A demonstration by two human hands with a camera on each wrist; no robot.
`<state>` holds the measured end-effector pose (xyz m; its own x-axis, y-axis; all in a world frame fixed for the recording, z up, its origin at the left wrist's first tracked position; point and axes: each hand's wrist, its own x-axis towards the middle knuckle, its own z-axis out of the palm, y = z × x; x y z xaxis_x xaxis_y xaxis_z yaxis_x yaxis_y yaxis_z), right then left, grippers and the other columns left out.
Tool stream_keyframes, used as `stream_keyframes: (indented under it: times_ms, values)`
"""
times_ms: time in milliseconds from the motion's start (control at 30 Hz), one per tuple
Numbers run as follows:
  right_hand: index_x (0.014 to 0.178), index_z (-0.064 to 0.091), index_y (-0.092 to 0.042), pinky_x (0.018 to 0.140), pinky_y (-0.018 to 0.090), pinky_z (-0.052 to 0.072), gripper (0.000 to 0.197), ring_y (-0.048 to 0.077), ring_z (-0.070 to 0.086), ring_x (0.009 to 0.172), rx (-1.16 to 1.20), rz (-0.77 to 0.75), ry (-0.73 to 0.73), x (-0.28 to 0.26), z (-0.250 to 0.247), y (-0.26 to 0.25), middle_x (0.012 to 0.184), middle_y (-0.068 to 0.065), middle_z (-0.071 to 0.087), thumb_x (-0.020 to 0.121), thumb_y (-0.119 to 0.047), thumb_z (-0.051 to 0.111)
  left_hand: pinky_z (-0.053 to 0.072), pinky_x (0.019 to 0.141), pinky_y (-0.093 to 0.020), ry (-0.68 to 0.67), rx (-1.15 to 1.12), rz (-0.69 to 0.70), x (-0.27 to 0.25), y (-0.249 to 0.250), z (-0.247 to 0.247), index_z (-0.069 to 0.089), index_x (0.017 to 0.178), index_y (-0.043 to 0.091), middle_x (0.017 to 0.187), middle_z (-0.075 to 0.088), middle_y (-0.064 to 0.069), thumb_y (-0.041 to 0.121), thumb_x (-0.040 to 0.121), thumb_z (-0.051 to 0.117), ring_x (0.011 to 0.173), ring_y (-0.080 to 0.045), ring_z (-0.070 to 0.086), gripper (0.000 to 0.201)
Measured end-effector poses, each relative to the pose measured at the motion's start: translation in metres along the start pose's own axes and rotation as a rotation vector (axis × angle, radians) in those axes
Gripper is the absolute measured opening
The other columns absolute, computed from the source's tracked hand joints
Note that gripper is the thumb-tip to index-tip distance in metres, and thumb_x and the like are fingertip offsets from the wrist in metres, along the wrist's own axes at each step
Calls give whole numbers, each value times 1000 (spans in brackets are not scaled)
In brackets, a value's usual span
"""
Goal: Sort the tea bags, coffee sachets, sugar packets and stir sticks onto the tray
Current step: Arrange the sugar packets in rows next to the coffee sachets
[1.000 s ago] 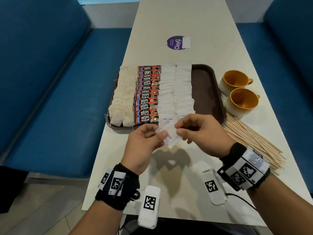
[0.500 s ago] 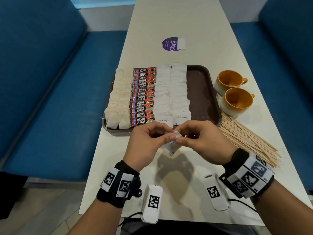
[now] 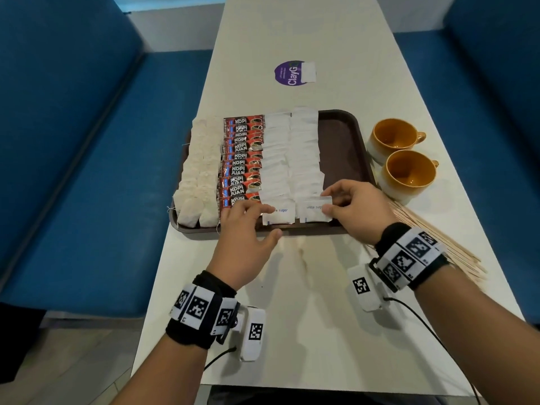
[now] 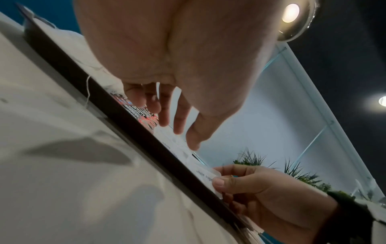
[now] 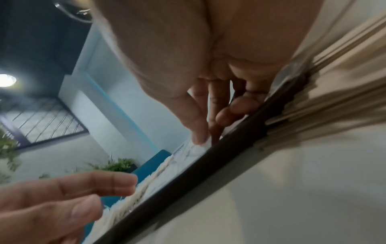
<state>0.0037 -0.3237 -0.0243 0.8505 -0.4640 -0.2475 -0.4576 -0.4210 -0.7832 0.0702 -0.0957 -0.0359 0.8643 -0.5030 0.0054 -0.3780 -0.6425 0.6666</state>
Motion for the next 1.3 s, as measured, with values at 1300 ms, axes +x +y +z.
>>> stream_keyframes:
  times_ms: [1300]
  values:
    - [125, 58, -28, 86, 26, 49, 40, 12, 62, 107, -46, 20, 9, 36, -3, -17, 117, -8, 66, 89, -22, 74, 34, 112, -45, -33, -12, -141, 19, -2, 4, 44, 148, 27, 134, 53, 14, 36, 97, 63, 115, -8, 23, 55]
